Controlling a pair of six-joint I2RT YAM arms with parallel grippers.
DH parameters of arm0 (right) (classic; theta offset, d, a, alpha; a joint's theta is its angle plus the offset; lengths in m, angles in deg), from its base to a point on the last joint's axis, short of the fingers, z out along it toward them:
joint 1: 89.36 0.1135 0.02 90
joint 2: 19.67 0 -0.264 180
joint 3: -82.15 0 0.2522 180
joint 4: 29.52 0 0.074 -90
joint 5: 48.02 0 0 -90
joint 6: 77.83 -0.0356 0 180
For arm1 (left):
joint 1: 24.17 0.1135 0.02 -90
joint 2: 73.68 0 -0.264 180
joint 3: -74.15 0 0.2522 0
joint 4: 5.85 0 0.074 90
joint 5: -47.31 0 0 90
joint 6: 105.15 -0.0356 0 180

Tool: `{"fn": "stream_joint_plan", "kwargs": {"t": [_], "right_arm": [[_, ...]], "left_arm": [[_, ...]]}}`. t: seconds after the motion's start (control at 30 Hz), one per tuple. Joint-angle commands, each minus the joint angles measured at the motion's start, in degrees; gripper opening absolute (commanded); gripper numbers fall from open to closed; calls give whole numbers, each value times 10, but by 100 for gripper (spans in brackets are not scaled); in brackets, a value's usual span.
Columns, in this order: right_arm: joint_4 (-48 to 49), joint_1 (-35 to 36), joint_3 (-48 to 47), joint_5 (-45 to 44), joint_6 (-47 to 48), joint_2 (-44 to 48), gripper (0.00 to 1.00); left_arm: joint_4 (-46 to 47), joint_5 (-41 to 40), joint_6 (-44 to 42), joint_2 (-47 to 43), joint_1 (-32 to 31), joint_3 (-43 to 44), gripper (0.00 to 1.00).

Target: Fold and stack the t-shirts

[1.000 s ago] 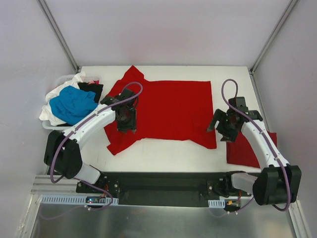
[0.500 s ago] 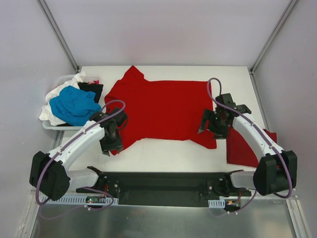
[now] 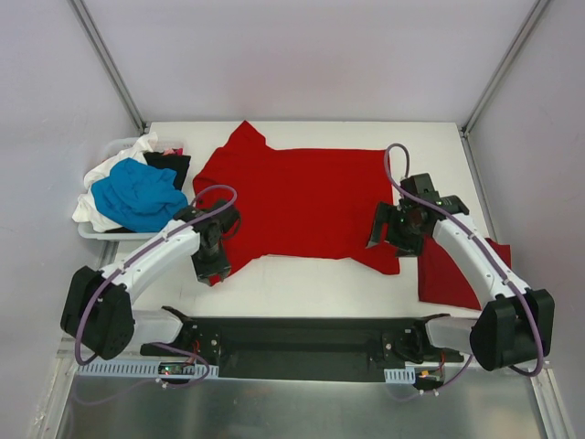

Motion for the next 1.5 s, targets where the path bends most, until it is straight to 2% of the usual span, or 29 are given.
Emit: {"fn": "stream_joint_plan", "kwargs": {"t": [0.0, 0.17, 0.47, 0.73, 1.27, 1.47], "right_arm": [[-30, 2, -14, -3, 19, 34, 85], [-33, 2, -8, -7, 24, 54, 86], [-28, 3, 5, 7, 23, 61, 86], [-24, 6, -3, 9, 20, 59, 85], [-7, 15, -12, 8, 16, 54, 85], [-7, 15, -14, -2, 18, 53, 85]], "left_arm": [[114, -4, -13, -87, 6, -26, 35], [149, -143, 31, -219, -5, -97, 41], [138, -194, 89, -326, -8, -160, 50], [153, -140, 119, -274, -6, -196, 49], [305, -29, 32, -143, -7, -194, 47], [311, -32, 15, -139, -7, -179, 46]]}}
